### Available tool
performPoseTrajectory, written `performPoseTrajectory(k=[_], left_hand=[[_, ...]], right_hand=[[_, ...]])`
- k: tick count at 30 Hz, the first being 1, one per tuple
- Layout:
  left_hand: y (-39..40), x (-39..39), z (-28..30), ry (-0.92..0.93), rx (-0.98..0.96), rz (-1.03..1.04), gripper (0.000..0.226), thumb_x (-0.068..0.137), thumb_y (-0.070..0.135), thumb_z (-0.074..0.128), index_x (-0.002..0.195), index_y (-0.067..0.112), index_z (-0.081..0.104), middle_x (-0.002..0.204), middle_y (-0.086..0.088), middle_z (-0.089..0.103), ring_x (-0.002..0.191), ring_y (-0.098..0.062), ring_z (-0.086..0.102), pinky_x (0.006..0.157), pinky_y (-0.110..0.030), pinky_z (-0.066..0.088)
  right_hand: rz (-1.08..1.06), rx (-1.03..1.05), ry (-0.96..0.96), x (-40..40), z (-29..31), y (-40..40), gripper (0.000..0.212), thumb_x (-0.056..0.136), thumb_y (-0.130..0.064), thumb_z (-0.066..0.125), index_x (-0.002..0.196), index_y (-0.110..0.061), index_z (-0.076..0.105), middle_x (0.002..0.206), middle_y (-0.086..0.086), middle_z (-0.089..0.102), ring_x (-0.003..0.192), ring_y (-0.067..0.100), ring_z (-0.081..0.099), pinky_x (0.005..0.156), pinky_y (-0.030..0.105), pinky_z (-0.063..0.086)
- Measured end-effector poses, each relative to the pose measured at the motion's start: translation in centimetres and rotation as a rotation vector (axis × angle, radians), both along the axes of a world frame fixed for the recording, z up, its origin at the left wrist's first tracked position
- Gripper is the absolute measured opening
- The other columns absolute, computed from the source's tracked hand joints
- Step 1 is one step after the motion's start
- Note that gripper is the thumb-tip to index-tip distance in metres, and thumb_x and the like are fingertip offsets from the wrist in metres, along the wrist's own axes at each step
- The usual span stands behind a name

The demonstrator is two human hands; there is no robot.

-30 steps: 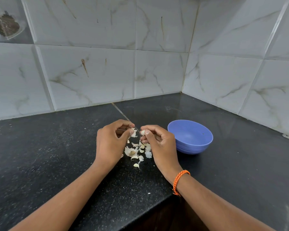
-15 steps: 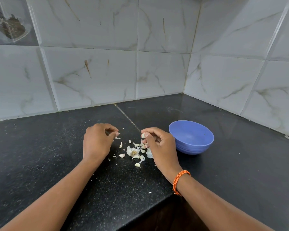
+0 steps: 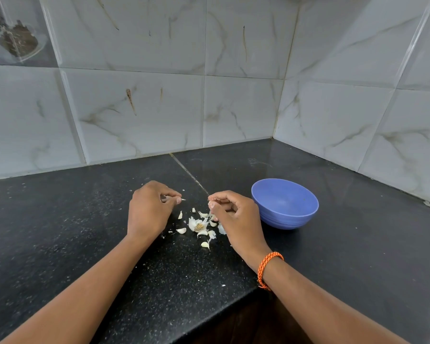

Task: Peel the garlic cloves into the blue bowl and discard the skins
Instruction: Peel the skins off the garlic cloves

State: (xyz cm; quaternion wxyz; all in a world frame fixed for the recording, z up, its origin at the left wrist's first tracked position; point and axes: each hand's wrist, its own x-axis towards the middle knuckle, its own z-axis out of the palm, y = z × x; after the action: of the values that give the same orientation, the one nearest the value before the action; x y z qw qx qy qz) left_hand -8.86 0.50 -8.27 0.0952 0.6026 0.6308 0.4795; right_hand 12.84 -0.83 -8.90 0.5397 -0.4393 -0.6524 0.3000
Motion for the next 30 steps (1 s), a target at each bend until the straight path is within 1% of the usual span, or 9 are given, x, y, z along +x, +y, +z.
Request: performPoseTrajectory(k=[3,7,10,13,15,18,24,27,30], left_hand=[[0.09,-0.08,0.01,0.005,0.009,0.004,0.007,0.092,0.024,0.086,0.091,0.031,0.085,0.094,0.022,0.07,0.087,0.0,0.067,0.078,-0.027,0.054],[-0.04,0.0,0.04,0.008,-0.011,0.015,0.007,0.094,0.028,0.084,0.095,0.034,0.086,0.086,0.023,0.077,0.08,0.003,0.071,0.074,-0.027,0.059],[0.07,0.11,0.06,-0.019,0.0,0.007,0.009,0.094,0.021,0.084,0.1,0.026,0.086,0.085,0.019,0.076,0.079,0.002,0.071,0.074,-0.022,0.057],[0.16,0.13,0.1,-0.019,0.001,-0.02,0.013,0.09,0.014,0.087,0.091,0.027,0.085,0.084,0.018,0.076,0.076,0.0,0.071,0.076,-0.027,0.061],[0.14,0.18,0.05,0.008,0.006,-0.023,0.02,0.086,0.011,0.089,0.084,0.03,0.083,0.083,0.017,0.074,0.075,-0.002,0.068,0.071,-0.025,0.056],[0.12,0.15,0.1,0.026,0.021,-0.004,0.021,0.084,0.009,0.09,0.084,0.029,0.083,0.083,0.016,0.071,0.075,-0.002,0.066,0.067,-0.02,0.048],[0.33,0.08,0.21,-0.028,0.007,-0.045,0.021,0.08,0.015,0.094,0.094,0.027,0.085,0.078,0.016,0.074,0.071,-0.003,0.068,0.074,-0.03,0.061],[0.35,0.23,0.32,-0.013,0.004,-0.041,0.009,0.085,0.018,0.09,0.085,0.025,0.086,0.076,0.016,0.073,0.068,-0.003,0.066,0.065,-0.024,0.052],[0.48,0.15,0.26,0.028,-0.002,-0.021,0.015,0.085,0.02,0.091,0.076,0.029,0.083,0.084,0.009,0.068,0.075,-0.006,0.064,0.066,-0.023,0.045]], right_hand=[[0.0,-0.004,-0.009,-0.03,0.06,-0.02,0.011,0.098,-0.017,0.074,0.104,-0.022,0.081,0.094,-0.011,0.079,0.09,0.011,0.075,0.08,0.034,0.065],[-0.001,-0.007,-0.027,0.0,0.1,-0.07,0.011,0.098,-0.017,0.074,0.104,-0.023,0.081,0.094,-0.011,0.079,0.09,0.01,0.076,0.08,0.031,0.065],[0.002,-0.014,-0.034,0.02,0.16,-0.1,0.011,0.098,-0.018,0.074,0.103,-0.023,0.081,0.092,-0.011,0.079,0.088,0.01,0.075,0.08,0.029,0.063],[0.003,-0.01,-0.053,0.03,0.15,-0.1,0.01,0.098,-0.018,0.074,0.102,-0.024,0.082,0.092,-0.012,0.08,0.088,0.009,0.075,0.081,0.029,0.063],[0.001,-0.002,-0.065,0.02,0.14,-0.12,0.01,0.098,-0.018,0.074,0.102,-0.024,0.082,0.092,-0.013,0.079,0.088,0.009,0.075,0.08,0.029,0.063],[0.007,-0.006,-0.06,0.0,0.12,-0.08,0.01,0.098,-0.017,0.074,0.101,-0.023,0.082,0.091,-0.011,0.08,0.085,0.011,0.075,0.077,0.029,0.064],[0.02,-0.015,-0.045,-0.04,0.09,-0.1,0.009,0.098,-0.016,0.074,0.101,-0.02,0.082,0.091,-0.008,0.08,0.085,0.012,0.076,0.073,0.03,0.065],[0.021,-0.011,-0.056,-0.05,-0.05,0.02,0.009,0.098,-0.017,0.074,0.102,-0.021,0.082,0.092,-0.01,0.08,0.088,0.011,0.076,0.075,0.036,0.066],[0.02,-0.01,-0.058,-0.06,-0.13,0.07,0.009,0.098,-0.019,0.074,0.101,-0.022,0.082,0.092,-0.01,0.08,0.088,0.011,0.076,0.076,0.036,0.066]])
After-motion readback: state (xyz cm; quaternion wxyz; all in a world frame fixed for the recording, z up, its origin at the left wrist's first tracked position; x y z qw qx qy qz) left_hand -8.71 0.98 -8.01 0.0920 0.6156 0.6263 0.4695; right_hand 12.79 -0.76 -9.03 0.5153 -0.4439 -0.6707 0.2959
